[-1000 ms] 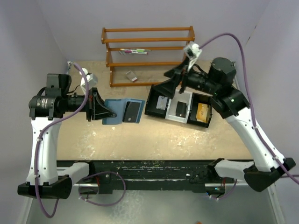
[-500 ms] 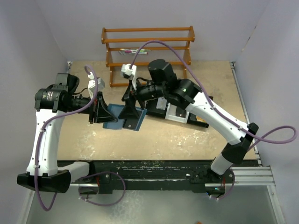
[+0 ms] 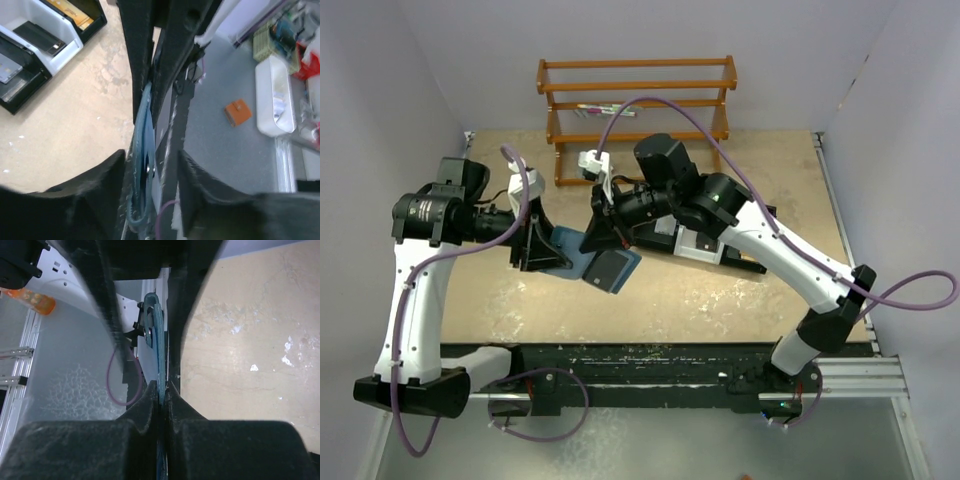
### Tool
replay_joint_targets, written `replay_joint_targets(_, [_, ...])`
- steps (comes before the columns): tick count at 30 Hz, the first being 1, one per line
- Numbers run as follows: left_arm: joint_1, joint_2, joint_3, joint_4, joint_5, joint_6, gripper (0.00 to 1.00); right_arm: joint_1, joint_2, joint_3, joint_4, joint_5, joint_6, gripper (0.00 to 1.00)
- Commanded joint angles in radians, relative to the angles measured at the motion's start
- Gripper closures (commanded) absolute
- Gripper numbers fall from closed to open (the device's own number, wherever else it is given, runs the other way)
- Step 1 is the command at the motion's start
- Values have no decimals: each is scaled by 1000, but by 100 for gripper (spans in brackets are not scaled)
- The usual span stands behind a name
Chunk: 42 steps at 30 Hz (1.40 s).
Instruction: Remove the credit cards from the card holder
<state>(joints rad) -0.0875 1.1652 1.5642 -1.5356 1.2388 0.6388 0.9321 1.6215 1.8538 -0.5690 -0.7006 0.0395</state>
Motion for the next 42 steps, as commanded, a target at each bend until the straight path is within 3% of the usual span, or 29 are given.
replay_joint_targets(1, [-5, -49, 32, 131, 41, -95, 25, -4, -58, -16, 83, 27, 64, 100])
replay_joint_targets(3, [-4, -93, -2, 260, 6, -245, 3, -9, -100, -66, 175, 93, 132, 100])
replay_joint_targets(4, [-4, -123, -19, 333, -18, -308, 0, -13, -127, -100, 238, 132, 179, 100])
replay_joint_targets(8, [-3, -218, -74, 562, -101, -501, 1, -21, -254, -257, 481, 307, 403, 100])
replay_joint_targets(15, [-3, -251, -88, 759, -88, -792, 1, -20, -476, -600, 918, 579, 703, 100])
replay_joint_targets(24, [-3, -323, -199, 1180, -111, -1260, 1, -20, -576, -735, 1099, 730, 839, 100])
replay_joint_targets(34, [2, -336, -308, 1300, -105, -1402, 1, -9, -542, -810, 1336, 733, 993, 100])
replay_joint_targets(42, [15, -337, -380, 1394, -71, -1498, 16, 25, -481, -826, 1453, 768, 1013, 100])
